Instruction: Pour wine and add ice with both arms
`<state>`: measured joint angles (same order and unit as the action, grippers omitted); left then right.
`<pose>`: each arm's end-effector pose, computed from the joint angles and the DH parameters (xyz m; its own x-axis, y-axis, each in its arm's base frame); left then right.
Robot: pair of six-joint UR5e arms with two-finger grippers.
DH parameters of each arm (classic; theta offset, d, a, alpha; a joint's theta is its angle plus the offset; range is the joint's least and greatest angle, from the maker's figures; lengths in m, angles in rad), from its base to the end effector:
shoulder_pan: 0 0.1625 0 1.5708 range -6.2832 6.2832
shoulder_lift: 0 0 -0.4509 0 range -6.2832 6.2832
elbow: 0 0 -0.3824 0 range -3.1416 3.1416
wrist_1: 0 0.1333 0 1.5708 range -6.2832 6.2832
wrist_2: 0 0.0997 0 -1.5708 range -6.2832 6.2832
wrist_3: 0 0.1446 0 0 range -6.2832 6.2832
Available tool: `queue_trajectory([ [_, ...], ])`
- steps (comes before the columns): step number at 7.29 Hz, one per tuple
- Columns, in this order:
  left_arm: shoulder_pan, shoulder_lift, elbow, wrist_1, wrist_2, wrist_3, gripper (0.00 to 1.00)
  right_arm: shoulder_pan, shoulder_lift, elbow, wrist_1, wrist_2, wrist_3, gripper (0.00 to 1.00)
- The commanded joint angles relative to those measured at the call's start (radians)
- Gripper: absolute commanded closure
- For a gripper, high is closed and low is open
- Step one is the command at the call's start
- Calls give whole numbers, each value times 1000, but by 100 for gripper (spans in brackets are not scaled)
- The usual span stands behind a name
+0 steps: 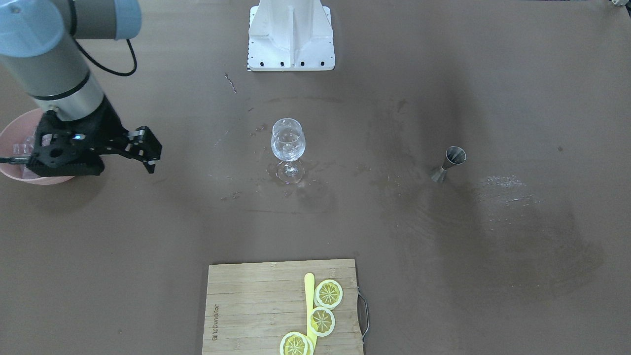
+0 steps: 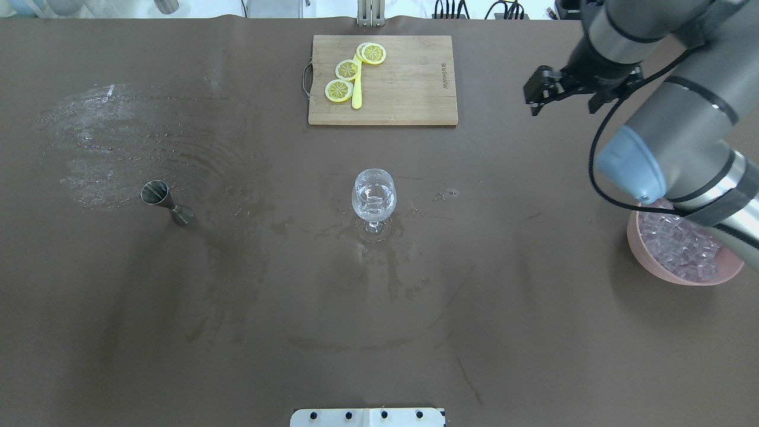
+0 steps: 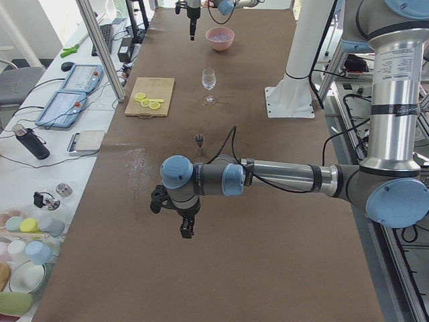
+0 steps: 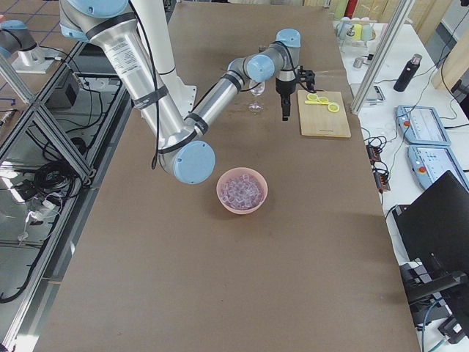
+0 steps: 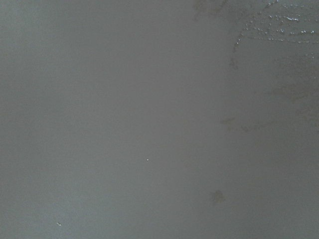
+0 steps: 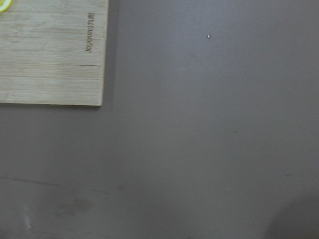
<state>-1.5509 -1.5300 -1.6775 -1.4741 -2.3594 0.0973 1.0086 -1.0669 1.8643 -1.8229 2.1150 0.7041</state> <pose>-0.0216 -0.4602 0.6928 0.6999 0.0893 -0.7087 -0.0883 0.9954 0.0382 -0.2886 -0.5678 0.3378 0.7376 -0.0525 0.6731 -0.0286 0.9937 0.1088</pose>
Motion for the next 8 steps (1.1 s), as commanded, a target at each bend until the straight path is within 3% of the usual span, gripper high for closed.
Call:
queue_trajectory([
  [1, 0, 1, -1, 0, 0, -1, 2, 137, -169, 3, 7, 42, -299, 0],
  [3, 0, 1, -2, 0, 0, 1, 2, 243, -340, 18, 32, 40, -553, 0],
  [4, 0, 1, -2, 0, 0, 1, 2, 269, -443, 15, 121, 40, -608, 0],
  [6, 2, -1, -1, 0, 0, 2, 2, 310, -650, 10, 335, 57, -615, 0],
  [8, 2, 1, 1, 0, 0, 2, 2, 364, -761, 19, 378, 85, -620, 0],
])
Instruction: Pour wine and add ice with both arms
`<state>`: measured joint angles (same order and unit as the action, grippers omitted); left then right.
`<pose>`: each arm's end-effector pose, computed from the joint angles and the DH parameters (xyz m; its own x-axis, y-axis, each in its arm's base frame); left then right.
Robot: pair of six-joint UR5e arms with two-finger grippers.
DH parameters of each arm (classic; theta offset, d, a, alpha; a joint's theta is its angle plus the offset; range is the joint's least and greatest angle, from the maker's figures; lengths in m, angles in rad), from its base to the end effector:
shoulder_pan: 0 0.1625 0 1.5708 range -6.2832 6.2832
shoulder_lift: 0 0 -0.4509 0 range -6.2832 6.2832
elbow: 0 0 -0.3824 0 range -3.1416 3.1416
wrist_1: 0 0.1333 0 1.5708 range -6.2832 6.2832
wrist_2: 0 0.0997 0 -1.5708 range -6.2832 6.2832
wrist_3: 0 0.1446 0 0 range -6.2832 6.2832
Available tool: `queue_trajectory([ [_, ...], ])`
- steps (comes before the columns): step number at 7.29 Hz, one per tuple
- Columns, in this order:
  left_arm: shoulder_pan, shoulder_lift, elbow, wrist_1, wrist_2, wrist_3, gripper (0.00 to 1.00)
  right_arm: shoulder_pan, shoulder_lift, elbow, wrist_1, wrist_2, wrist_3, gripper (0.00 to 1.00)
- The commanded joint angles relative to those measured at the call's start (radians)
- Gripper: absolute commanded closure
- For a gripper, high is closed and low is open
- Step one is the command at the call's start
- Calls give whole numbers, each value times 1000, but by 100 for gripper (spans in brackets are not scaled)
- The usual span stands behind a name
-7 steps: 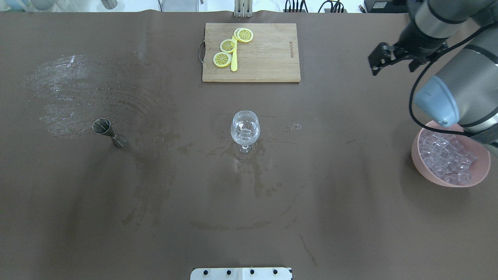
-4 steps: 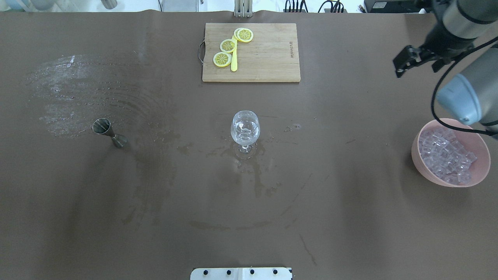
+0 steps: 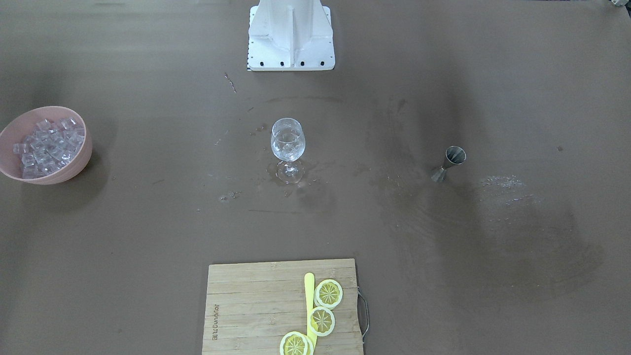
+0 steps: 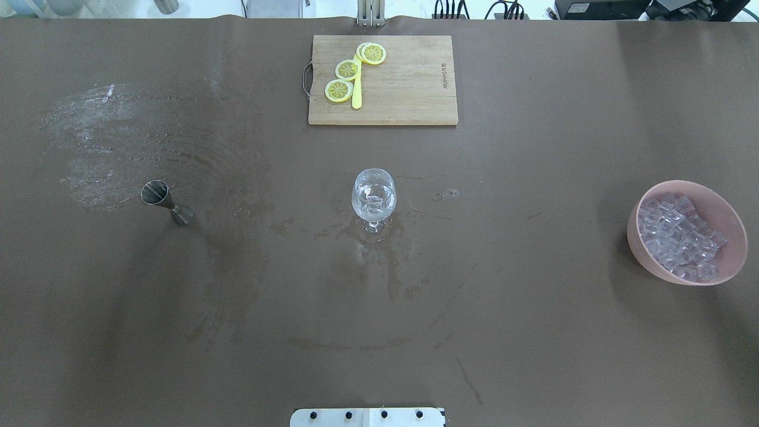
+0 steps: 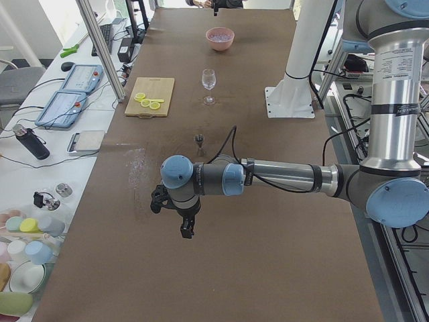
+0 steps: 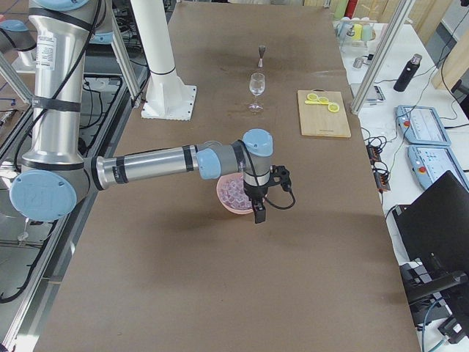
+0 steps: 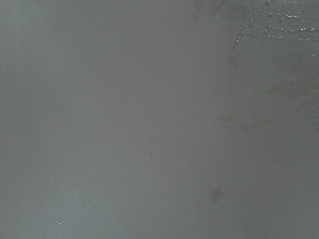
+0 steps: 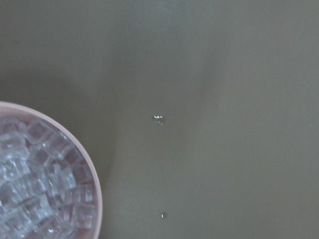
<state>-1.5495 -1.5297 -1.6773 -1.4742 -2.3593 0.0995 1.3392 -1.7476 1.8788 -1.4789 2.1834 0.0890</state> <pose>-0.0209 -0.4601 0.6930 0.6996 0.0922 -0.7085 -0.0912 0.9950 0.0394 -0.0483 -0.4234 0.6497 0.7840 -0.2260 0.5782 0.1548 0.9731 0.1705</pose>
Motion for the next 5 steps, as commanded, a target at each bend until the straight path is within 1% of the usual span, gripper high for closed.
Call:
queue_trajectory([
  [1, 0, 0, 1, 0, 0, 0, 2, 69, -95, -9, 28, 63, -5, 0],
  [3, 0, 0, 2, 0, 0, 0, 2, 98, -111, -26, 22, 67, -5, 0],
  [4, 0, 0, 2, 0, 0, 0, 2, 100, -109, -53, 22, 71, 6, 0],
  [5, 0, 0, 4, 0, 0, 0, 2, 107, -99, -55, 25, 70, 6, 0],
])
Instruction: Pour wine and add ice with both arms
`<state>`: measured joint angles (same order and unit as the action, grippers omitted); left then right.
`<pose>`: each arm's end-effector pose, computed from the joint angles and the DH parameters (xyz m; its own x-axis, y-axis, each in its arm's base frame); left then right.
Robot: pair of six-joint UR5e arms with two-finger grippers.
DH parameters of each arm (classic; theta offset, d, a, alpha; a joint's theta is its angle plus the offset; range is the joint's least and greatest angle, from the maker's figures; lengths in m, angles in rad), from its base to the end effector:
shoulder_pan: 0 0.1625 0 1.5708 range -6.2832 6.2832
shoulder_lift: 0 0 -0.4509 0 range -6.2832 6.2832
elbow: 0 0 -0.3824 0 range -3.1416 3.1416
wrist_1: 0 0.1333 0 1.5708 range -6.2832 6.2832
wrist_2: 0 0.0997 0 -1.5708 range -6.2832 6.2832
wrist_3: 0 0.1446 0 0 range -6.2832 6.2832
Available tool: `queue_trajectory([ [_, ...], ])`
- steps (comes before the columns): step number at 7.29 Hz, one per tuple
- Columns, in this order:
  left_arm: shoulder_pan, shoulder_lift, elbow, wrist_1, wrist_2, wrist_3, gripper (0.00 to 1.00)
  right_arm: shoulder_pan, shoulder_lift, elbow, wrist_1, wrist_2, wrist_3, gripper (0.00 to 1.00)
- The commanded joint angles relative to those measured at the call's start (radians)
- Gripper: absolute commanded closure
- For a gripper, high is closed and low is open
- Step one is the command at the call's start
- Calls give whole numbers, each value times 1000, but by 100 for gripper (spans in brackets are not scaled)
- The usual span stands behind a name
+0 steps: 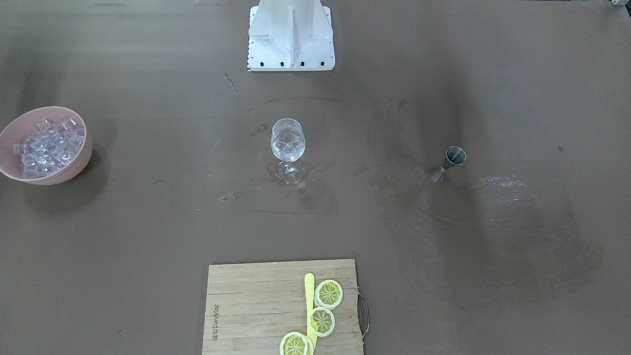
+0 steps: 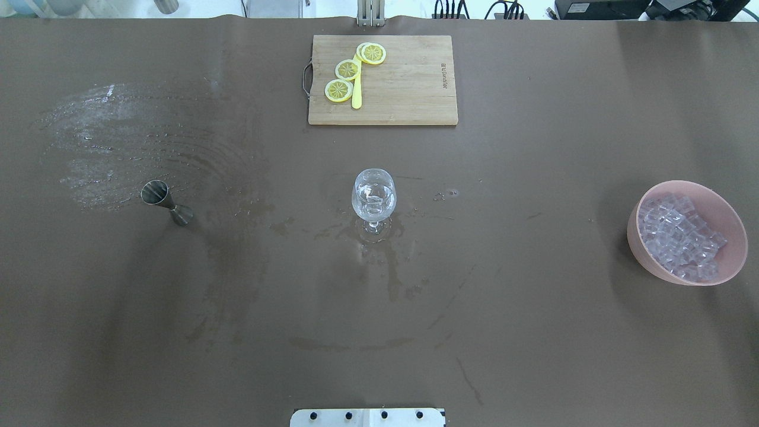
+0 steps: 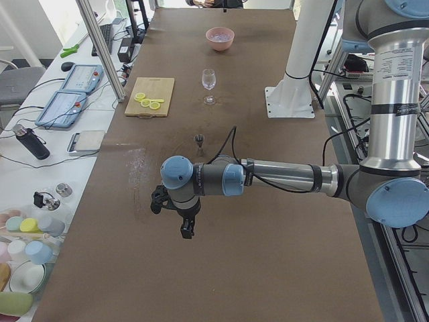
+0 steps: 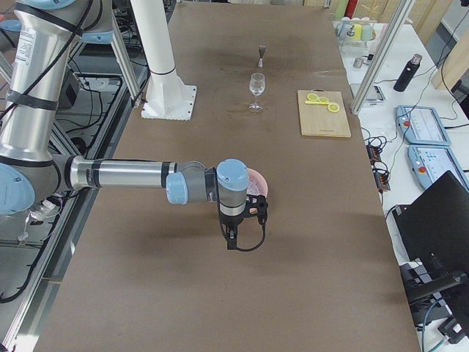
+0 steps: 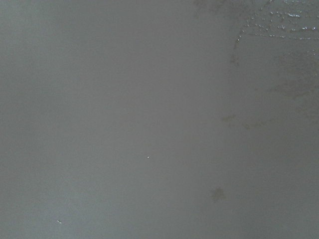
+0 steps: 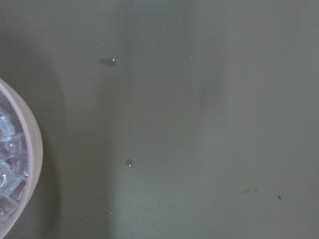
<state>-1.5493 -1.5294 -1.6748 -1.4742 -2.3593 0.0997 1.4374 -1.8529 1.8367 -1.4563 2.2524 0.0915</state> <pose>-0.0209 -0.4597 0.6943 0.6996 0.0906 -0.7087 -0.0916 0.9951 0.0367 -0.0070 -0.3694 0.7037 0.7704 -0.0738 0.6333 0.0622 0.9972 0.0404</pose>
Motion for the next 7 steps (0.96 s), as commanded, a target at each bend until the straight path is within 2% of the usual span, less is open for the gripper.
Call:
queue_trajectory([
  [1, 0, 0, 3, 0, 0, 0, 2, 15, 14, -8, -1, 3, 4, 0],
  [3, 0, 0, 6, -2, 0, 2, 2, 15, 73, -8, -94, -7, -2, 0],
  [5, 0, 0, 4, -2, 0, 2, 2, 15, 199, -23, -228, -72, -10, 0],
  [7, 0, -1, 4, -2, 0, 2, 2, 15, 237, -83, -219, -74, -10, 0],
])
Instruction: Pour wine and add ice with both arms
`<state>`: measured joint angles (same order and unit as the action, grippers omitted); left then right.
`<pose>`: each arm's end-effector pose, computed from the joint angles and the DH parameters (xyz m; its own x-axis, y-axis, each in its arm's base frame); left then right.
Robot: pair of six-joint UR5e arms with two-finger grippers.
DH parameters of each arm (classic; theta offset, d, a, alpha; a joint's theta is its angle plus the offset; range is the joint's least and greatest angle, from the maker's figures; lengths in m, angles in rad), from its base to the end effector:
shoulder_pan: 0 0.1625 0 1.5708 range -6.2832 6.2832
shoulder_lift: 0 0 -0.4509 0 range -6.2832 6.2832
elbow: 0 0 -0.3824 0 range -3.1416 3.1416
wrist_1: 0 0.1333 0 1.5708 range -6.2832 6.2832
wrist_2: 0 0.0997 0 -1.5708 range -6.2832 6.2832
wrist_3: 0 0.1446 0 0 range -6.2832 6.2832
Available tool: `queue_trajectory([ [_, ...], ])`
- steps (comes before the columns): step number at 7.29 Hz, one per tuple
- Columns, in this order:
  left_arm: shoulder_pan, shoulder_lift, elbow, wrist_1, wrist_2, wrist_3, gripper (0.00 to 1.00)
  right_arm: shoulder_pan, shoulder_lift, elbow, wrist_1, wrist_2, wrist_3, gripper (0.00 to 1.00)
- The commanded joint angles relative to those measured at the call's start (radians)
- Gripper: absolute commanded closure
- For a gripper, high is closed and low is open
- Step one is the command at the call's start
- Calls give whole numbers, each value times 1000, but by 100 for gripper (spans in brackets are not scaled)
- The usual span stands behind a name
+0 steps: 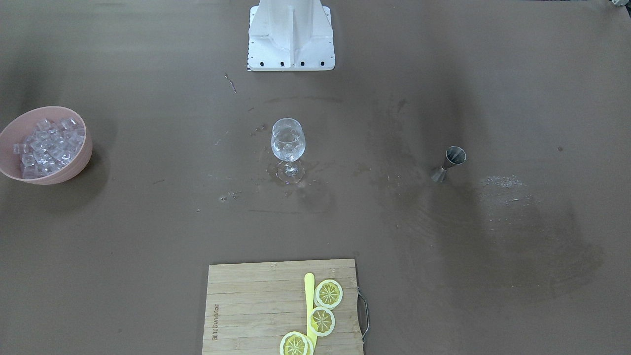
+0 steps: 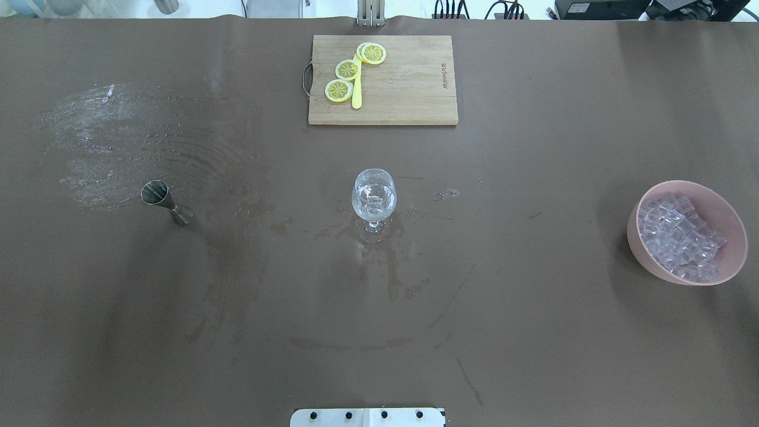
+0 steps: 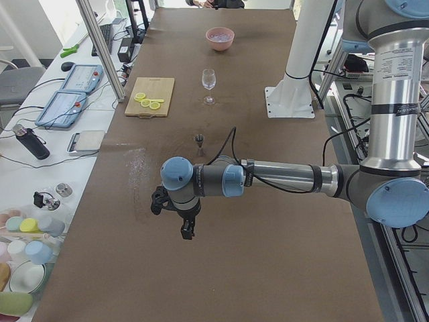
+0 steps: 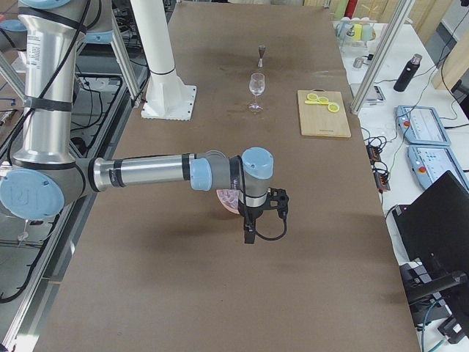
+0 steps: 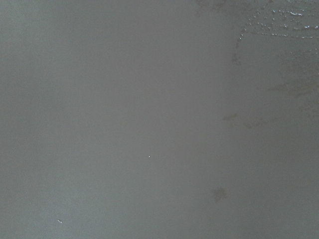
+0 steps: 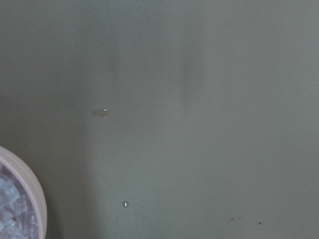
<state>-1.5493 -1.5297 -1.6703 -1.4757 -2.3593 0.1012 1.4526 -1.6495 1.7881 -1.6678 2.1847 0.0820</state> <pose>-0.0209 -0.4597 0.6962 0.6995 0.0901 -0.7089 -0.0926 0.9951 0.0351 -0.0032 -0.4506 0.6731 0.8158 -0.0385 0.5770 0.0512 0.9987 -0.0057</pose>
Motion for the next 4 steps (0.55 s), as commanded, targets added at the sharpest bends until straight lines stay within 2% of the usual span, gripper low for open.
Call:
queue_trajectory([
  [1, 0, 0, -2, 0, 0, 0, 2, 0, 59, -59, -6, -5, 1, 0],
  [4, 0, 0, -3, 0, 0, 0, 2, 5, 60, -65, 3, 6, 10, 0],
])
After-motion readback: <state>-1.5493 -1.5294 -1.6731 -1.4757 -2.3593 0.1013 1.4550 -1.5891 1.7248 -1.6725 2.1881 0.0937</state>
